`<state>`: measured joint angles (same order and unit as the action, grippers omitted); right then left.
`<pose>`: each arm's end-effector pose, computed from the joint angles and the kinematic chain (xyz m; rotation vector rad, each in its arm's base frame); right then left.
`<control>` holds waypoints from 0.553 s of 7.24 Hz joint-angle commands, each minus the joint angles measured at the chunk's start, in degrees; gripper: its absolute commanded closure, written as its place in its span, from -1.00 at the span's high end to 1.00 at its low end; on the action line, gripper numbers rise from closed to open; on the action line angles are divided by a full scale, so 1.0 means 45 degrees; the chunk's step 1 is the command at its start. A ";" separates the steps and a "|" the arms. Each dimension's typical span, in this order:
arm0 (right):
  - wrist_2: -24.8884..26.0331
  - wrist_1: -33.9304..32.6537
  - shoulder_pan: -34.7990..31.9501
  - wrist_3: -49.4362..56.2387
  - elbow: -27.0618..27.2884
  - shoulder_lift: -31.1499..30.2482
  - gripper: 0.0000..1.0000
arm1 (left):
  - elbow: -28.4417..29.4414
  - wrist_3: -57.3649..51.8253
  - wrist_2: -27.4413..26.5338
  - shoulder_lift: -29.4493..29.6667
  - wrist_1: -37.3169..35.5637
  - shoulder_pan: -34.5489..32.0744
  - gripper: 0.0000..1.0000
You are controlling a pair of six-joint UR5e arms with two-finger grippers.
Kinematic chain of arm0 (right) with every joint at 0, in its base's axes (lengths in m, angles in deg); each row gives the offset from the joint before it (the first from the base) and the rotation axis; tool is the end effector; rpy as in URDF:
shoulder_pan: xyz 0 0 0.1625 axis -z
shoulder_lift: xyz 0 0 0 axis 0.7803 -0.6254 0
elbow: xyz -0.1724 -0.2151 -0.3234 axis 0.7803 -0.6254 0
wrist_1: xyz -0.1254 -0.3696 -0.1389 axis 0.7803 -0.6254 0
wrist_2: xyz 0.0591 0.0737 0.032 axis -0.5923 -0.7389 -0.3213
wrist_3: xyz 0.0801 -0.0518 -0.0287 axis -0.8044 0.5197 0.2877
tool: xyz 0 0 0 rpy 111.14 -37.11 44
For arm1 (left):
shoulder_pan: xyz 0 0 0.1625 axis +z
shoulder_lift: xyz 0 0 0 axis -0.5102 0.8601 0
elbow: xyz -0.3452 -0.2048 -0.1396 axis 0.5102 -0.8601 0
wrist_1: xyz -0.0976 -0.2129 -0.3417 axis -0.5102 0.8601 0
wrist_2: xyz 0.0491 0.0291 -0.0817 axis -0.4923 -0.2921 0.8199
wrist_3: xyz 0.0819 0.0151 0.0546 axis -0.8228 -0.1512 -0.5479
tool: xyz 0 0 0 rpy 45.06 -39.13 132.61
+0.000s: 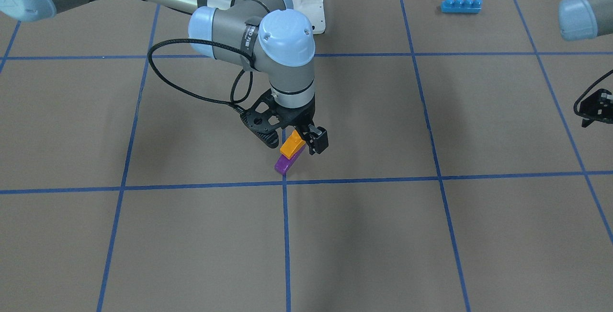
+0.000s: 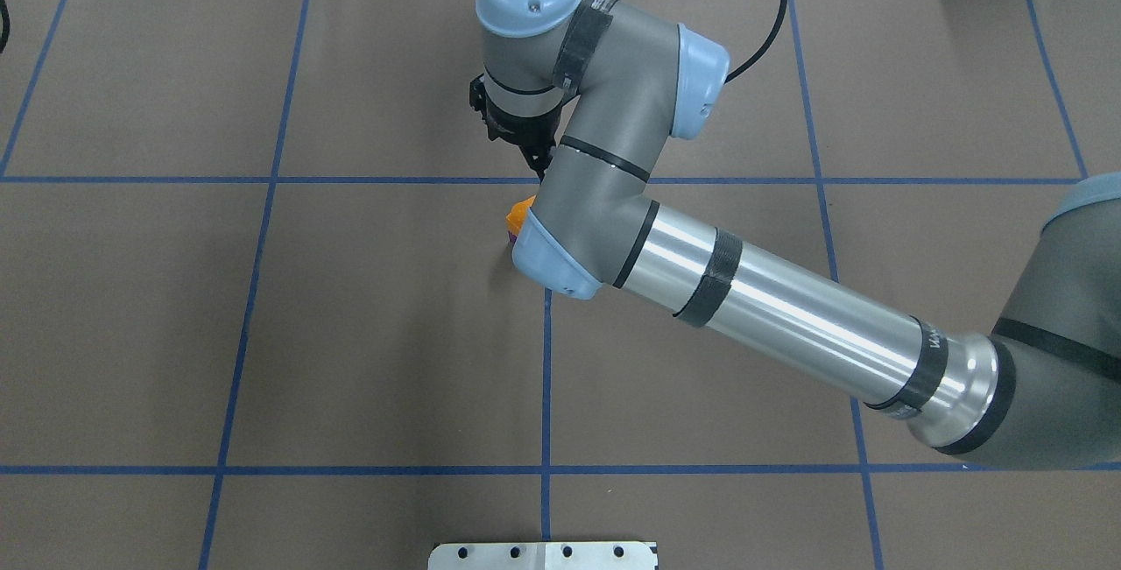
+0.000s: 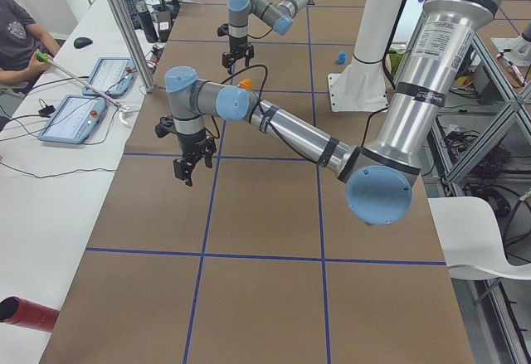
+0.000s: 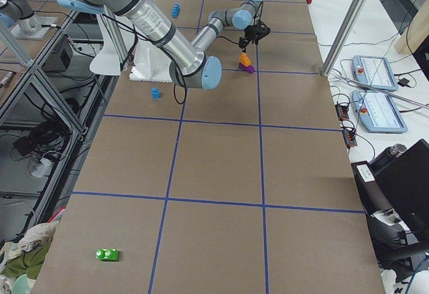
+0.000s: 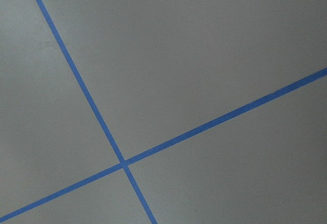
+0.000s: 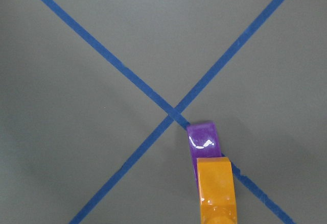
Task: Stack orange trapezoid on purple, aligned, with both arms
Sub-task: 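Open the right gripper and lift it off the stack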
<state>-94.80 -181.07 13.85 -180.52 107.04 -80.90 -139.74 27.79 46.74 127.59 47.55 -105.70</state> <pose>-0.5509 -0.5417 0.0947 -0.2613 -0.8247 0.7910 0.0736 -0.5989 0.4571 0.1472 0.5326 0.4659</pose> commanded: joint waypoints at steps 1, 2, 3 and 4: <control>-0.0178 -0.3441 -0.0933 0.4839 0.3999 -0.1654 1.00 | -0.0007 -0.0098 0.0055 -0.0105 0.0248 -0.0453 1.00; -0.0449 -0.3514 -0.1692 0.7264 0.5916 -0.3890 1.00 | 0.0032 -0.0620 0.0596 -0.0183 0.0250 -0.0766 1.00; -0.1051 -0.3438 -0.2840 1.0131 0.6690 -0.5788 1.00 | 0.0052 -0.0838 0.0834 -0.0590 0.0308 -0.1291 1.00; -0.1908 -0.3437 -0.4244 1.3157 0.6852 -0.7141 1.00 | 0.0071 -0.1053 0.0856 -0.0981 0.0753 -0.1586 1.00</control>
<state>-99.50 -196.20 1.62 -137.50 134.67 -104.33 -139.53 24.35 49.89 125.10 49.35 -110.89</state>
